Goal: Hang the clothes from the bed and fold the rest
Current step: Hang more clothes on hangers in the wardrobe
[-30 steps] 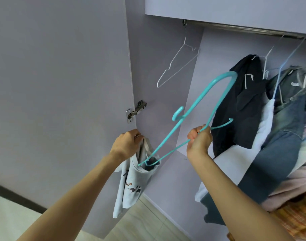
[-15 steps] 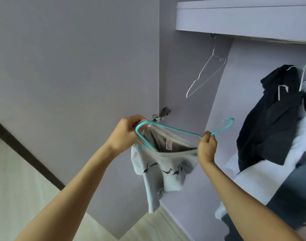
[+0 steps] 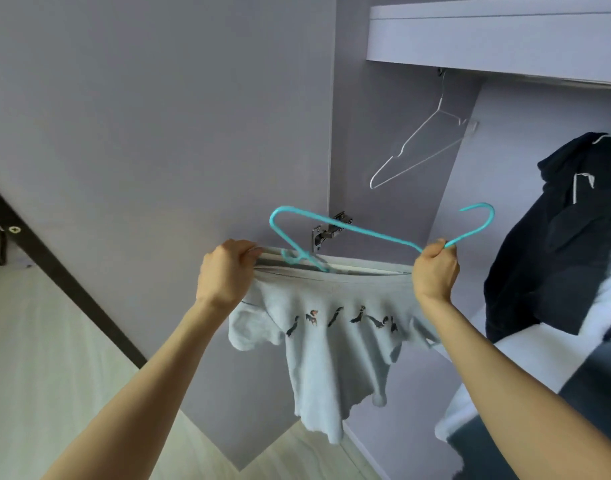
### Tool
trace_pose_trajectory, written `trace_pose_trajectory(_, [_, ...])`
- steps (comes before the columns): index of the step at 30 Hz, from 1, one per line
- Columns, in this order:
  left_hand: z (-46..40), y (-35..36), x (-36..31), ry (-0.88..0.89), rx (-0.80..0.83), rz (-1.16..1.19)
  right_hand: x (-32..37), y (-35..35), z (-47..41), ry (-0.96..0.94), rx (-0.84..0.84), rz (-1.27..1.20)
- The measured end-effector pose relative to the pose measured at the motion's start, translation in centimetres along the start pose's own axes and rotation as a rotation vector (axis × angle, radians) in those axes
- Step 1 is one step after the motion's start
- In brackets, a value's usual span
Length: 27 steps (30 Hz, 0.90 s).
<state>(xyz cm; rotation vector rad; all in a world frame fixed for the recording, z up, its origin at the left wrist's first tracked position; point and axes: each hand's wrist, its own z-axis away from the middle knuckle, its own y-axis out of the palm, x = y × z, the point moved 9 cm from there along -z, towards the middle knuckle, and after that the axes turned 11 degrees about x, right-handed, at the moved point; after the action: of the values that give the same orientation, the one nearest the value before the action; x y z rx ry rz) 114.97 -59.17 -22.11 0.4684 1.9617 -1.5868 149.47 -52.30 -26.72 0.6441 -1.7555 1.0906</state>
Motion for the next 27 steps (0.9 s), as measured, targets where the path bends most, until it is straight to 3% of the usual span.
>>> trace_pose_trajectory(3, [0.3,0.1,-0.4,0.071,0.017,-0.034,-0.8,-0.2,-0.5,0.055,0.012,-0.027])
trace_pose_trajectory(6, [0.1,-0.1,-0.8,0.077,0.014,0.021,-0.5,0.7,0.4,-0.005,0.066,0.035])
trace_pose_trajectory(12, [-0.3,0.4,0.7,-0.054,0.09,0.036,0.0,1.9,1.1,-0.079,0.113,0.144])
trace_pose_trajectory(16, [-0.5,-0.1,1.9,-0.144,0.049,0.171,0.9,1.9,0.5,-0.125,0.087,0.218])
trace_pose_trajectory(19, [-0.5,-0.1,1.5,-0.155,0.02,0.046,1.2,1.9,0.1,-0.133,0.067,0.286])
trace_pose_trajectory(24, [-0.6,0.4,-0.7,-0.051,0.012,-0.04,2.3,3.1,0.5,-0.213,0.107,0.472])
trace_pose_trajectory(27, [-0.7,2.4,-3.6,0.087,0.109,-0.116,5.0,5.8,2.5,-0.451,0.25,0.657])
